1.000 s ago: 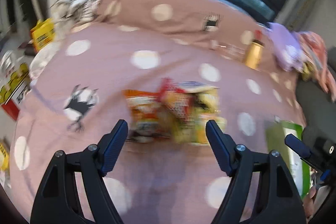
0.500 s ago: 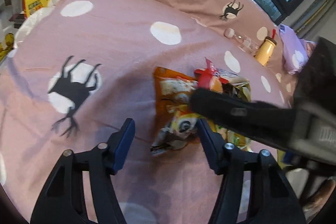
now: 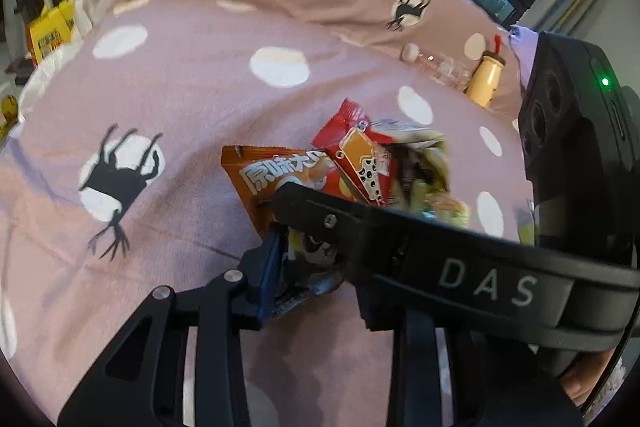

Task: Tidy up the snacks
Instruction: 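Return the right gripper to the pile and grasp the orange panda-print bag, then carry the orange panda bag in the right gripper into the box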

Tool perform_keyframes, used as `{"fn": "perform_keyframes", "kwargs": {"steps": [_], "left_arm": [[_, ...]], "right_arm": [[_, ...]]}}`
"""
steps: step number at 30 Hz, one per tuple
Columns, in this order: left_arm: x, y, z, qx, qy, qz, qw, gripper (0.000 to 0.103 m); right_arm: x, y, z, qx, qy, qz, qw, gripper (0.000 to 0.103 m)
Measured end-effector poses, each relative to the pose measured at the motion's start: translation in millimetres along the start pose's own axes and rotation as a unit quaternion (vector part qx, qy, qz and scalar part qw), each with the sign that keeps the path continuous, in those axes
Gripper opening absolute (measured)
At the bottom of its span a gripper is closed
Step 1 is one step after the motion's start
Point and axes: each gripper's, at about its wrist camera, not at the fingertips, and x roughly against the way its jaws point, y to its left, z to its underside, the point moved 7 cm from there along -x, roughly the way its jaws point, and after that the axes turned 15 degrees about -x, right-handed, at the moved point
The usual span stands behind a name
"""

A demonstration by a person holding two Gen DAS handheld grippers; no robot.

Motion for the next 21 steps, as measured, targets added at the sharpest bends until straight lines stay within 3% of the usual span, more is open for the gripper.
{"fn": "perform_keyframes", "kwargs": {"steps": [11, 21], "left_arm": [[79, -88, -6, -0.074, -0.065, 0.003, 0.9951, 0.031], [119, -175, -5, -0.15, -0.1, 0.037, 0.983, 0.031]], "right_arm": [[118, 17, 34, 0.032, -0.084, -0.03, 0.995, 0.049], [210, -7, 61, 0.019, -0.167, -0.034, 0.985, 0.049]]}}
